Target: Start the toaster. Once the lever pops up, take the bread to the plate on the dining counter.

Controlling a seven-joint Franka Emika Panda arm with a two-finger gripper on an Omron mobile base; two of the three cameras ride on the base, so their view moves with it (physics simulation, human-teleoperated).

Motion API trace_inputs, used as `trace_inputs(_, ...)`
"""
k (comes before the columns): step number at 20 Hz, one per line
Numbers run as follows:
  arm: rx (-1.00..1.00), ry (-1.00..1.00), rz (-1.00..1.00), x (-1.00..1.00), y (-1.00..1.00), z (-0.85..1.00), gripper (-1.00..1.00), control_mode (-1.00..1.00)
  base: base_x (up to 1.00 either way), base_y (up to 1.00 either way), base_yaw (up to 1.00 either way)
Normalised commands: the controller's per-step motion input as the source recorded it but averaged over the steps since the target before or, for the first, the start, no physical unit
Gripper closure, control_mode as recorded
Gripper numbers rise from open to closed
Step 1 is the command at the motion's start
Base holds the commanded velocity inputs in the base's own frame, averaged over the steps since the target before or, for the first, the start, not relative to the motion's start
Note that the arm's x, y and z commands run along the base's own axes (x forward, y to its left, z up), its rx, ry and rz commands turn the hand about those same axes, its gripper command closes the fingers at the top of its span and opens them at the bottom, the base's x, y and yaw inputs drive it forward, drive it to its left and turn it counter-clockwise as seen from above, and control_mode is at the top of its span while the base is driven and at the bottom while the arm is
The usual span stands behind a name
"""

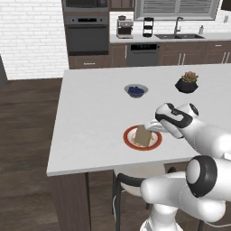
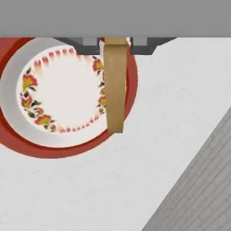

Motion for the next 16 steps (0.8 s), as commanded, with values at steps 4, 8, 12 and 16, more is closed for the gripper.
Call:
trace_inputs(4,-0.02,-0.02,0.0,0.03,0.0,-0.06,1.0,-1.0,0.0,0.0,0.0)
trace_inputs(8,-0.02,-0.01,0.0,0.16,0.0,-0.09,1.0,-1.0,0.0,0.0,0.0)
trace_inputs(12,-0.02,-0.02,0.0,0.09,0.0,-0.1,1.0,-1.0,0.0,0.0,0.0)
trace_inputs(16,-0.02,-0.03,0.0,0.0,-0.02,-0.17,-1.0,-1.0,0.0,0.0,0.0)
